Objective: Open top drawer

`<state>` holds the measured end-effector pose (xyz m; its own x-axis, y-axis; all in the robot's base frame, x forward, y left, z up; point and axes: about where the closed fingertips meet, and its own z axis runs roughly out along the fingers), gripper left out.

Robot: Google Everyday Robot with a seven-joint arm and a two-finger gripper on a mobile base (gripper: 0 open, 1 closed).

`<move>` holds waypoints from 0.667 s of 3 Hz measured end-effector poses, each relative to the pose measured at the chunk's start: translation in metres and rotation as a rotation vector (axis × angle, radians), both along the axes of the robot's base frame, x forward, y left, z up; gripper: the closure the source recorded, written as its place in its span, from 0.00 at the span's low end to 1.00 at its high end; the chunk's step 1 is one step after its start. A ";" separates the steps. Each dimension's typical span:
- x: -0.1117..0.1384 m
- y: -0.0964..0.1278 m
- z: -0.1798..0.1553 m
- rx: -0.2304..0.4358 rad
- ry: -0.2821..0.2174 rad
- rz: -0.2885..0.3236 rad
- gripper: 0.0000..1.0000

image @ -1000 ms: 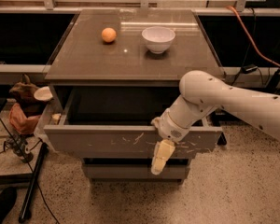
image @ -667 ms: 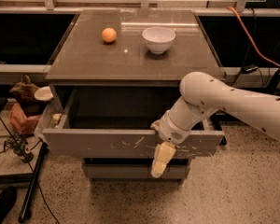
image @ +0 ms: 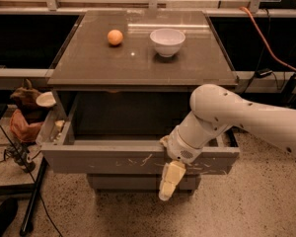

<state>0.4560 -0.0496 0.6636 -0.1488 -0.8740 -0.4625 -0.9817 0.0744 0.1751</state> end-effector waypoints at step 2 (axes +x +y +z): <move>-0.017 0.014 0.005 0.052 0.016 0.041 0.00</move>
Offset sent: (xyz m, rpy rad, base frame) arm -0.0415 0.0306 0.0134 0.1266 0.0328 0.0903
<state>0.4387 -0.0357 0.6682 -0.1213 -0.8542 -0.5056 -0.9809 0.0250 0.1931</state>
